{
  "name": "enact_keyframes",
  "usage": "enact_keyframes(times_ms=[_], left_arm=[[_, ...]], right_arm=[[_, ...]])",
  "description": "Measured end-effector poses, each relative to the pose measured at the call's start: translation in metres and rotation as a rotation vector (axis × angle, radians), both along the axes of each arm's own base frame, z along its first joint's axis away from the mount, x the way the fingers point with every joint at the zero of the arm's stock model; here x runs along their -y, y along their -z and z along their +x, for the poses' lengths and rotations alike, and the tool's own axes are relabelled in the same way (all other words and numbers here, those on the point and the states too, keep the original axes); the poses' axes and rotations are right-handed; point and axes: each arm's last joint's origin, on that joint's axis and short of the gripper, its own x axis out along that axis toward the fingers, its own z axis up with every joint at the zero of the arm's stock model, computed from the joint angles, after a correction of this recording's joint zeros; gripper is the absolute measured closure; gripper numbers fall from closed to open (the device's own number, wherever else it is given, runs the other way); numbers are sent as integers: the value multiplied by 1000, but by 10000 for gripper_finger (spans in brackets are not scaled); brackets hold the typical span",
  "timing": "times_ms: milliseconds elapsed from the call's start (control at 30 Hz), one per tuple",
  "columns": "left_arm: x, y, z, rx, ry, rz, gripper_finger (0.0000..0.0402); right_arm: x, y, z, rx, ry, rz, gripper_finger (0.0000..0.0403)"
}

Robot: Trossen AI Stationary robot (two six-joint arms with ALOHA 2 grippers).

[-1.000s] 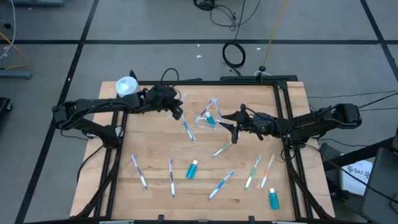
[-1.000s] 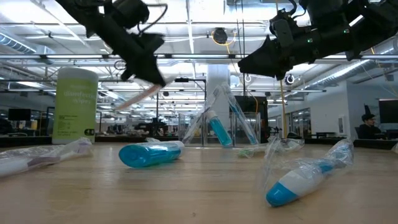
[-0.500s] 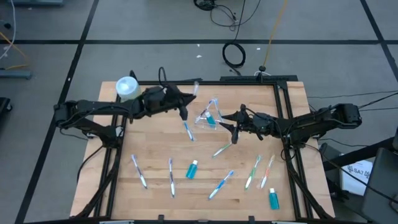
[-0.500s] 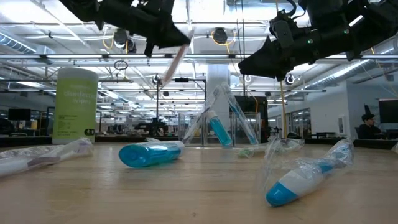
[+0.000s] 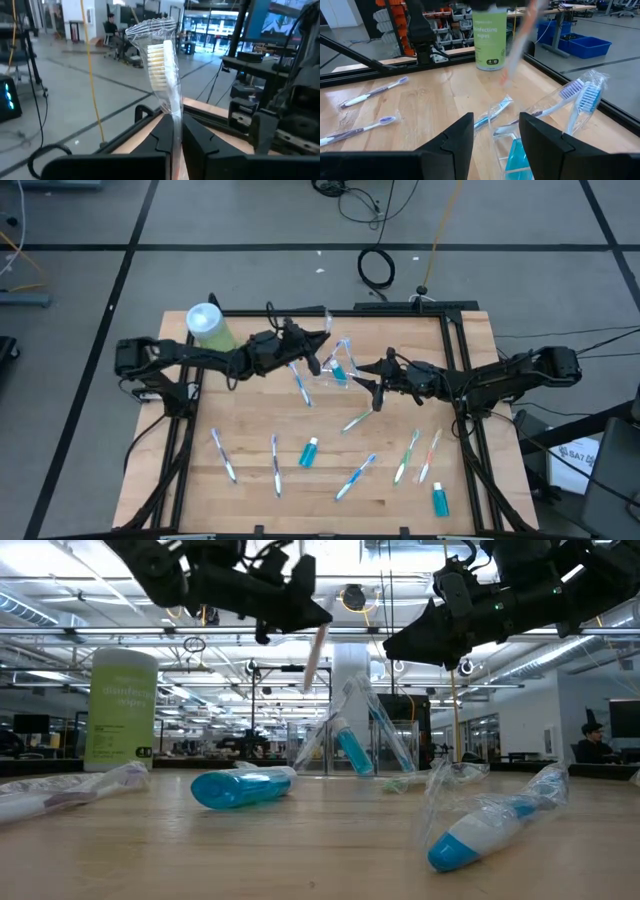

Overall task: Pick & Place toothbrushing station
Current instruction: Put the top left orange toothbrush into the left section of the transparent organizer

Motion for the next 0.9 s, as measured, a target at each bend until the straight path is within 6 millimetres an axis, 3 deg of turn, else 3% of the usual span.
enact_keyframes(times_ms=[300, 567, 900], left_arm=[[0, 39, 20, -27, -39, 39, 390], [3, 58, 25, -75, -118, 30, 387], [19, 77, 27, -187, -253, 19, 386]], right_arm=[[0, 1, 0, -6, -1, 0, 250], [0, 1, 0, -10, -1, -6, 250], [0, 1, 0, -17, -2, -7, 250]])
